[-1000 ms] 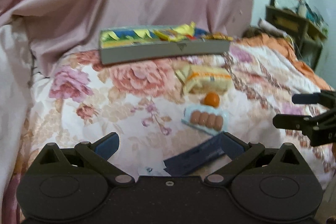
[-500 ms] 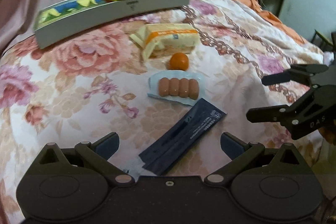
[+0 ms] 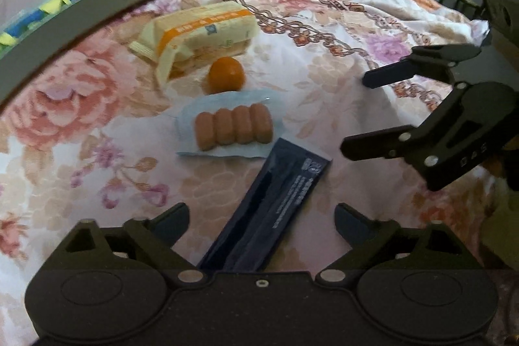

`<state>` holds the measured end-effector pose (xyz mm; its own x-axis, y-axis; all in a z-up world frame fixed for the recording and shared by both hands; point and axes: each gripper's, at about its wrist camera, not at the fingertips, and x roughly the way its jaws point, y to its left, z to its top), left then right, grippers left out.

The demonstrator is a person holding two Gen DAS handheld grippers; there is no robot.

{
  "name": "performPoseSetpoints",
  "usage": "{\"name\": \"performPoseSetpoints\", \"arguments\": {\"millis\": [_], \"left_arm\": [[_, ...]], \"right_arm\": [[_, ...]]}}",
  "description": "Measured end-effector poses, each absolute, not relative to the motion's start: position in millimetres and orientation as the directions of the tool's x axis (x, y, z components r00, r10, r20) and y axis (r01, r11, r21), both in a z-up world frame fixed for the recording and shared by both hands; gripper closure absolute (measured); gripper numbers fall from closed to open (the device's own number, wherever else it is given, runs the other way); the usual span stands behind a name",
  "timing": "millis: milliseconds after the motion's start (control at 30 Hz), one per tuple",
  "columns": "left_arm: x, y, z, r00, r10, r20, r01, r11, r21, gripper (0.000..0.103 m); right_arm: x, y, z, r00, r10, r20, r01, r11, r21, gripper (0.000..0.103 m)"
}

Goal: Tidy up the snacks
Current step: 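Grasp the dark blue stick pack with the left tool while the right tool grasps the sausage tray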

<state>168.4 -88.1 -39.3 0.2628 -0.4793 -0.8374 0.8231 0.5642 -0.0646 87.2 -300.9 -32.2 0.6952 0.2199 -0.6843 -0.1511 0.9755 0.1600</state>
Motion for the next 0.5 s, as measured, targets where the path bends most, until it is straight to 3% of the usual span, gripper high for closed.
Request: {"name": "performPoseSetpoints", "arguments": {"millis": [133, 267, 400, 500], "left_arm": [[175.9, -88.2, -41.4, 0.206, -0.506, -0.838, 0.818, 0.559, -0.136, 0.027], [177.7, -85.4, -42.4, 0.212, -0.501, -0.839, 0.801, 0.581, -0.144, 0.05], [180.3, -62.6, -42.9, 0.208, -0.549, -0.809, 0.695, 0.665, -0.272, 0.055], [171.6, -49.9, -43.7, 0.265, -0.542, -0.798, 0.632, 0.722, -0.28, 0.058]], "right_arm": [[90.3, -300.8, -33.4, 0.695, 0.218, -0.685, -0.151, 0.976, 0.158, 0.0], [92.3, -299.2, -34.8, 0.699, 0.21, -0.684, -0.156, 0.978, 0.141, 0.0], [93.2, -296.8, -35.8, 0.706, 0.197, -0.681, -0.166, 0.98, 0.112, 0.0], [93.2, -292.6, -36.4, 0.712, 0.189, -0.676, -0.182, 0.98, 0.083, 0.0]]}}
